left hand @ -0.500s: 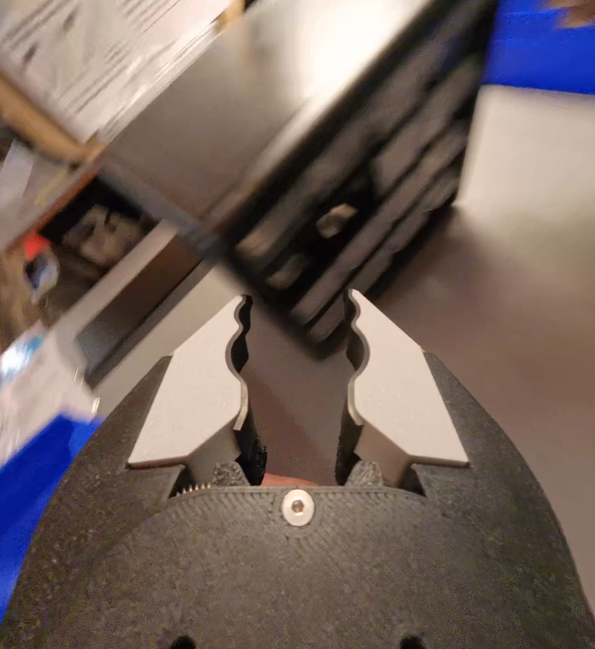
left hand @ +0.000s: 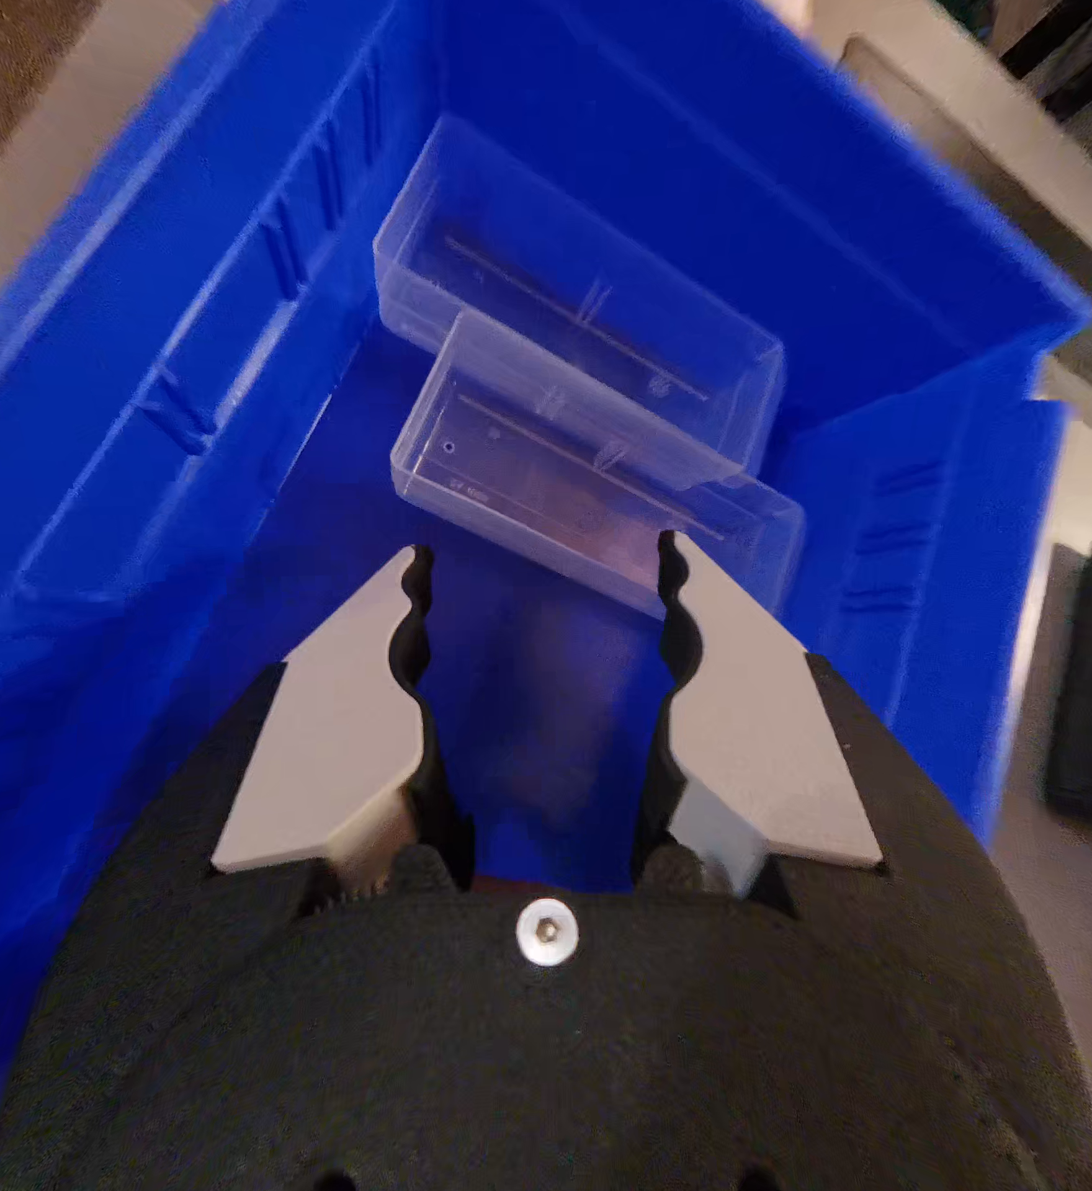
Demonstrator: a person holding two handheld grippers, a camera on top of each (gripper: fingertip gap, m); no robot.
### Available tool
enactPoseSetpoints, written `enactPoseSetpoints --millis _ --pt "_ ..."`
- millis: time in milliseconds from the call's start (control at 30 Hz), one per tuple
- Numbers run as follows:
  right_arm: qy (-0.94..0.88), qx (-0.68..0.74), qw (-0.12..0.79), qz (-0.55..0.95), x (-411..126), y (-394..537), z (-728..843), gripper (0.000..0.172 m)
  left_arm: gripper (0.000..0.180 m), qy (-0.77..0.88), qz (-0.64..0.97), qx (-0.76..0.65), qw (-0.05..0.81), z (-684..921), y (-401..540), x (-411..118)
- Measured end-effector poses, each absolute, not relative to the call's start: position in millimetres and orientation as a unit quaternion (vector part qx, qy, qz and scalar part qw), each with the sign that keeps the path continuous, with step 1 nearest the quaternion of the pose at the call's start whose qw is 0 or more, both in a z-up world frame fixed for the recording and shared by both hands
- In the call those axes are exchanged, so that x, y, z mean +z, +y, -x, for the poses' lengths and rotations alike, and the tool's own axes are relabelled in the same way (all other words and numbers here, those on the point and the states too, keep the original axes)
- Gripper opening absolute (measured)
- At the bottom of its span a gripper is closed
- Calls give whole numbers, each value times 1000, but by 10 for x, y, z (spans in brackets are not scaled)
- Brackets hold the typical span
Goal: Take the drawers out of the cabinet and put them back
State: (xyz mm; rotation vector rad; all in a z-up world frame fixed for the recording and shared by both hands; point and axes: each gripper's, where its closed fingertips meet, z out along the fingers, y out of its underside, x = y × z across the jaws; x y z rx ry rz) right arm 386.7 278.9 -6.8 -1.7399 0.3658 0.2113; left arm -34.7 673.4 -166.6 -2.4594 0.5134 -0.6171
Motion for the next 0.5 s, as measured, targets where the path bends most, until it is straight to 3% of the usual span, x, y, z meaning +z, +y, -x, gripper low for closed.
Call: enactPoseSetpoints --millis 133,300,500 --pt "158 98 627 757 -68 2794 -3864 43 67 177 930 -197 254 334 6855 -1942" --pt "156 101 627 756 -68 2797 -3863 43 27 163 931 -191 265 373 6969 -2004" --pt "156 105 627 756 -69 2801 -3862 43 1 140 907 -207 340 548 7062 -1628"
